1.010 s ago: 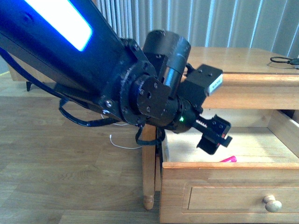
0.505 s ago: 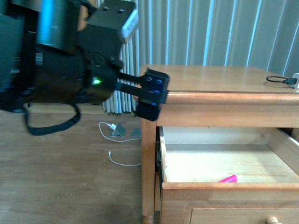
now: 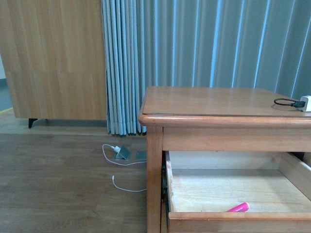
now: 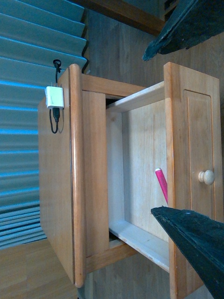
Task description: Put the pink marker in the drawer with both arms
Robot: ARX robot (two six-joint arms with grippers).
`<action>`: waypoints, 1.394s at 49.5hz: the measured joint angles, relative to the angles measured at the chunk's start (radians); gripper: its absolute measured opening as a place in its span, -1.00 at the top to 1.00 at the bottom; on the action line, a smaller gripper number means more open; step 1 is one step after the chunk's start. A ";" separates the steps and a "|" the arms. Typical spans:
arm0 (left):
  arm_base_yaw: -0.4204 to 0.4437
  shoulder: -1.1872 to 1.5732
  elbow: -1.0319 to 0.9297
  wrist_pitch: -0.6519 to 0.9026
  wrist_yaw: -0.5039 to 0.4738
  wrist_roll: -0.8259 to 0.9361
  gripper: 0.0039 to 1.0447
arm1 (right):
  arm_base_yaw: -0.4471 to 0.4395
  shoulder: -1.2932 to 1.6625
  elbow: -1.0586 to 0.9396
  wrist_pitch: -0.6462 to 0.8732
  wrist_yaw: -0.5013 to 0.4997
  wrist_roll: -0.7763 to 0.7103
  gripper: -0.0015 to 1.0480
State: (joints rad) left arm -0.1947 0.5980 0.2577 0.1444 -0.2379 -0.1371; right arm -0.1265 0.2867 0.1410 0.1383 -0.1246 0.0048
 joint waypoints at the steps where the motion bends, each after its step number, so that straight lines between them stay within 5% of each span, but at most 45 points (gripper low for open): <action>1: 0.011 -0.035 -0.016 -0.018 -0.005 -0.010 -0.89 | 0.000 0.000 0.000 0.000 0.000 0.000 -0.84; 12: 0.042 -0.176 -0.079 -0.028 -0.023 -0.074 -0.87 | 0.000 0.000 0.000 0.000 0.000 0.000 -0.84; 19: 0.167 -0.231 -0.150 0.105 0.223 0.064 -0.40 | 0.000 0.000 0.000 0.000 0.000 0.000 -0.84; 39: 0.192 -0.342 -0.208 0.062 0.237 0.126 0.93 | 0.000 0.000 0.000 0.000 0.000 0.000 -0.84; 55: 0.192 -0.424 -0.235 0.035 0.237 0.130 0.93 | 0.000 0.000 0.000 0.000 0.000 0.000 -0.84; 60: 0.192 -0.562 -0.235 -0.132 0.238 0.130 0.93 | 0.000 0.000 0.000 0.000 0.000 0.000 -0.84; 69: 0.192 -0.592 -0.235 -0.142 0.238 0.130 0.93 | 0.001 0.000 0.000 0.000 0.000 0.000 -0.84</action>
State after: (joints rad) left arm -0.0025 0.0055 0.0231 0.0021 0.0002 -0.0071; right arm -0.1257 0.2867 0.1410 0.1387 -0.1242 0.0044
